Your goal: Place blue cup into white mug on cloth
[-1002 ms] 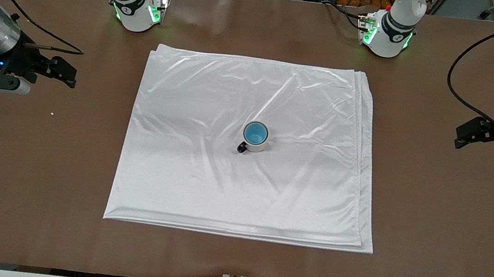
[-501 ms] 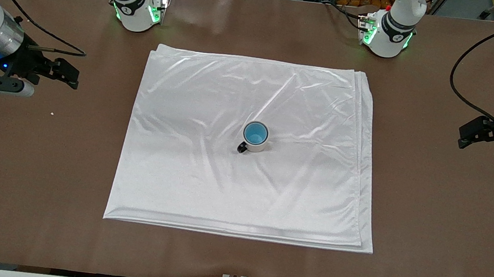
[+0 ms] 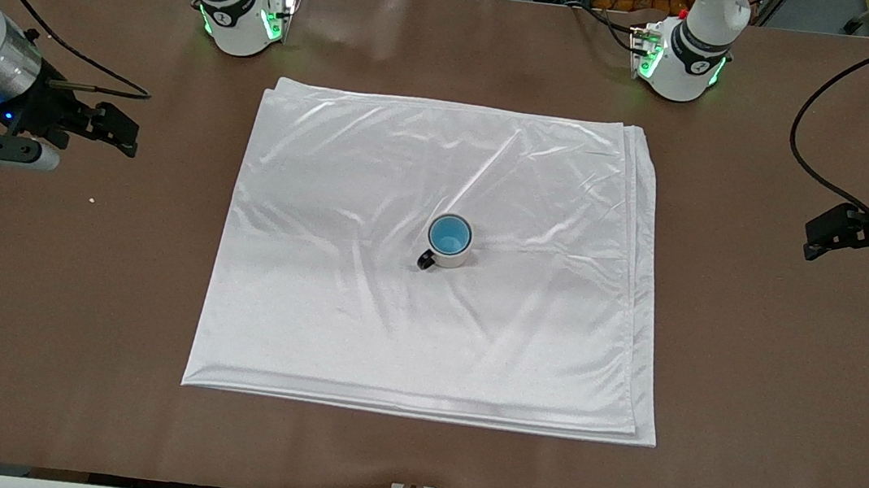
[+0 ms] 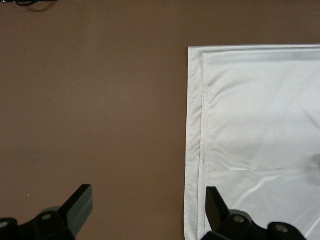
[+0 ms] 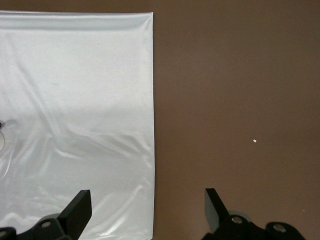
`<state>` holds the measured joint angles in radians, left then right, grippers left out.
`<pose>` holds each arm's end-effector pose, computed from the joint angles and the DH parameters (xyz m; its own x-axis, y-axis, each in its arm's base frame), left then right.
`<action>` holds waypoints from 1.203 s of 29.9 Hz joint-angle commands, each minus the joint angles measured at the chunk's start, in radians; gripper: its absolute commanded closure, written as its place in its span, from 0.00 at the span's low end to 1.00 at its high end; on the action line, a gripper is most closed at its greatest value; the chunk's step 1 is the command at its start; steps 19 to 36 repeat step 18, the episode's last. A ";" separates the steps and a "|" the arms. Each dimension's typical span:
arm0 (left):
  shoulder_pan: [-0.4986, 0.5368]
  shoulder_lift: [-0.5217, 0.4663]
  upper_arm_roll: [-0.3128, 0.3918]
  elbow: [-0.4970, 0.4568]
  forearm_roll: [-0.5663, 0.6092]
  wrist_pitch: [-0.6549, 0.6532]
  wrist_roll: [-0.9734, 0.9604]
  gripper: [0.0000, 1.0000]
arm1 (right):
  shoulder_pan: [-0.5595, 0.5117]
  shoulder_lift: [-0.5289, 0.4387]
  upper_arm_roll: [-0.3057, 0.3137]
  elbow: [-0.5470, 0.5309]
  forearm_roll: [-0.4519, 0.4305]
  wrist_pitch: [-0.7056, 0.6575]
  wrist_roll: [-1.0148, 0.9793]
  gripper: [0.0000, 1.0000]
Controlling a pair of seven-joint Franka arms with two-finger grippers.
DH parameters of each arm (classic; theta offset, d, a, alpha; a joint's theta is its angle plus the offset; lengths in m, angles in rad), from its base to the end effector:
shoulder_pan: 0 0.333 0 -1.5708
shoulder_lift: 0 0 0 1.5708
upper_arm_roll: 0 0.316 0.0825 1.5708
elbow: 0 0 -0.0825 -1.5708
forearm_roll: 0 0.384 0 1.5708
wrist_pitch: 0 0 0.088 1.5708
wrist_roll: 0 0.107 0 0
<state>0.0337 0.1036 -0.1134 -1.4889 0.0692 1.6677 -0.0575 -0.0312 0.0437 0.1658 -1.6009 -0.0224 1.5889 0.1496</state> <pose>0.5950 -0.0371 0.6134 0.9965 -0.0272 0.0788 -0.0231 -0.9983 -0.0530 0.5625 0.0718 0.5877 0.9985 -0.0145 -0.0522 -0.0133 -0.9996 0.0232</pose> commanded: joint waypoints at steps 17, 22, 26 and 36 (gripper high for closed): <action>-0.011 -0.015 0.008 -0.007 0.014 -0.014 0.024 0.00 | 0.019 0.015 -0.003 0.009 -0.017 0.009 -0.010 0.00; -0.011 -0.016 0.006 -0.007 0.012 -0.013 0.024 0.00 | 0.019 0.015 -0.003 0.009 -0.017 0.009 -0.010 0.00; -0.011 -0.016 0.006 -0.007 0.012 -0.013 0.024 0.00 | 0.019 0.015 -0.003 0.009 -0.017 0.009 -0.010 0.00; -0.011 -0.016 0.006 -0.007 0.012 -0.013 0.024 0.00 | 0.019 0.015 -0.003 0.009 -0.017 0.009 -0.010 0.00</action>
